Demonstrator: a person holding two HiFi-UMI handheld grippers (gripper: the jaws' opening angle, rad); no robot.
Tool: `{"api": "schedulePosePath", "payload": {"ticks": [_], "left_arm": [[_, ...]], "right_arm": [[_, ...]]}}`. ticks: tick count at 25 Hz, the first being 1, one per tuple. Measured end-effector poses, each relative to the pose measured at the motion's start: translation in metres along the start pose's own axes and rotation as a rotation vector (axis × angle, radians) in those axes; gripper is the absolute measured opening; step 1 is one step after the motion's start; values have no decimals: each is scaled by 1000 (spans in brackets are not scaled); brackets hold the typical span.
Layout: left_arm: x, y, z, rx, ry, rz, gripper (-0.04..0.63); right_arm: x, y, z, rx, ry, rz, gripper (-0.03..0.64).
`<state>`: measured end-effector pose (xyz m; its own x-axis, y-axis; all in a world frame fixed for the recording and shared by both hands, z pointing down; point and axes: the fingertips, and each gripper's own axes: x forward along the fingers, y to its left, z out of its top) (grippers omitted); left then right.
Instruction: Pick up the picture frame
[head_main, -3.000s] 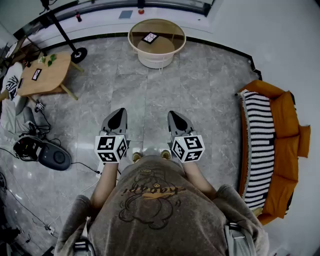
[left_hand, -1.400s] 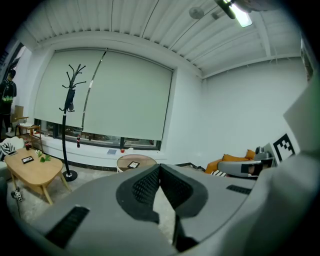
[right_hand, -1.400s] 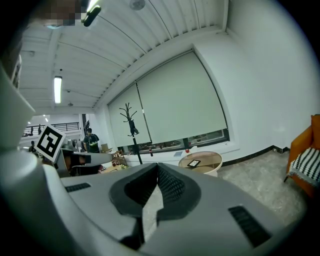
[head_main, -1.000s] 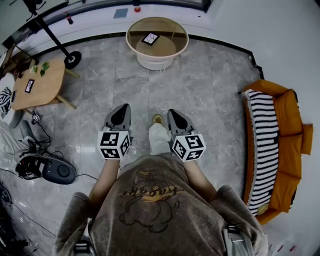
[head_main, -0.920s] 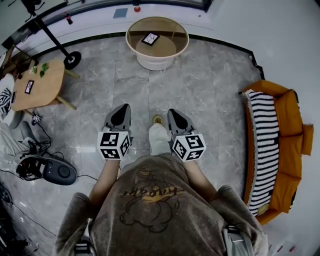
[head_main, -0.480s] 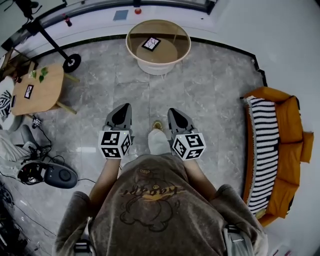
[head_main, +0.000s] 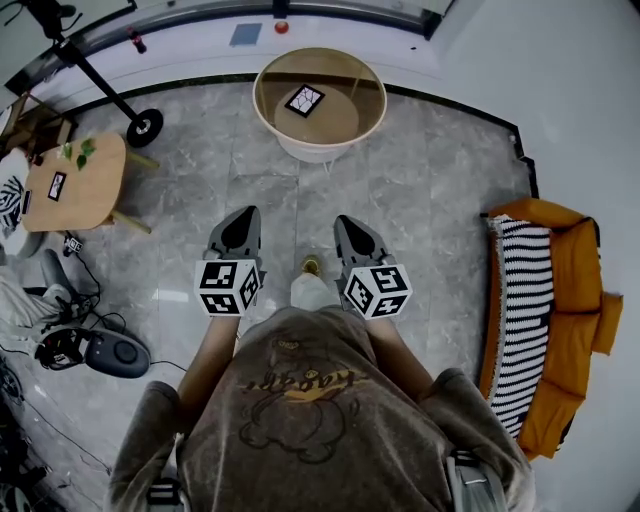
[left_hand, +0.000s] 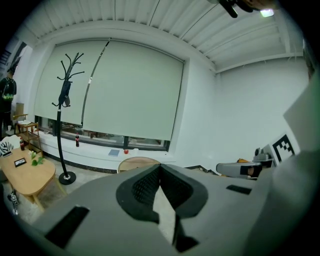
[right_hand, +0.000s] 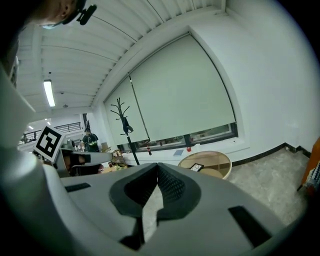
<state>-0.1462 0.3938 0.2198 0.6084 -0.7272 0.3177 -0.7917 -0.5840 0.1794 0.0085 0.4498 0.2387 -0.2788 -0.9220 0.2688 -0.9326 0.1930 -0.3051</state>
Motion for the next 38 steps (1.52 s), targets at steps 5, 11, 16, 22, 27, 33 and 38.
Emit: {"api": "schedulePosePath", "payload": {"ticks": [5, 11, 16, 22, 27, 33, 38], "left_arm": [[37, 9, 12, -10, 3, 24, 18], [78, 19, 27, -23, -2, 56, 17], [108, 25, 37, -35, -4, 81, 17], [125, 36, 38, -34, 5, 94, 17], [146, 47, 39, -36, 13, 99, 17], [179, 62, 46, -27, 19, 89, 17], [210, 85, 54, -28, 30, 86, 17]], "right_arm": [[34, -26, 18, -8, 7, 21, 18], [70, -52, 35, -9, 23, 52, 18], [94, -72, 47, -24, 40, 76, 18], [113, -82, 50, -20, 48, 82, 18], [131, -92, 50, -15, 58, 78, 18], [160, -111, 53, -7, 69, 56, 18], [191, -121, 59, -11, 87, 46, 18]]}}
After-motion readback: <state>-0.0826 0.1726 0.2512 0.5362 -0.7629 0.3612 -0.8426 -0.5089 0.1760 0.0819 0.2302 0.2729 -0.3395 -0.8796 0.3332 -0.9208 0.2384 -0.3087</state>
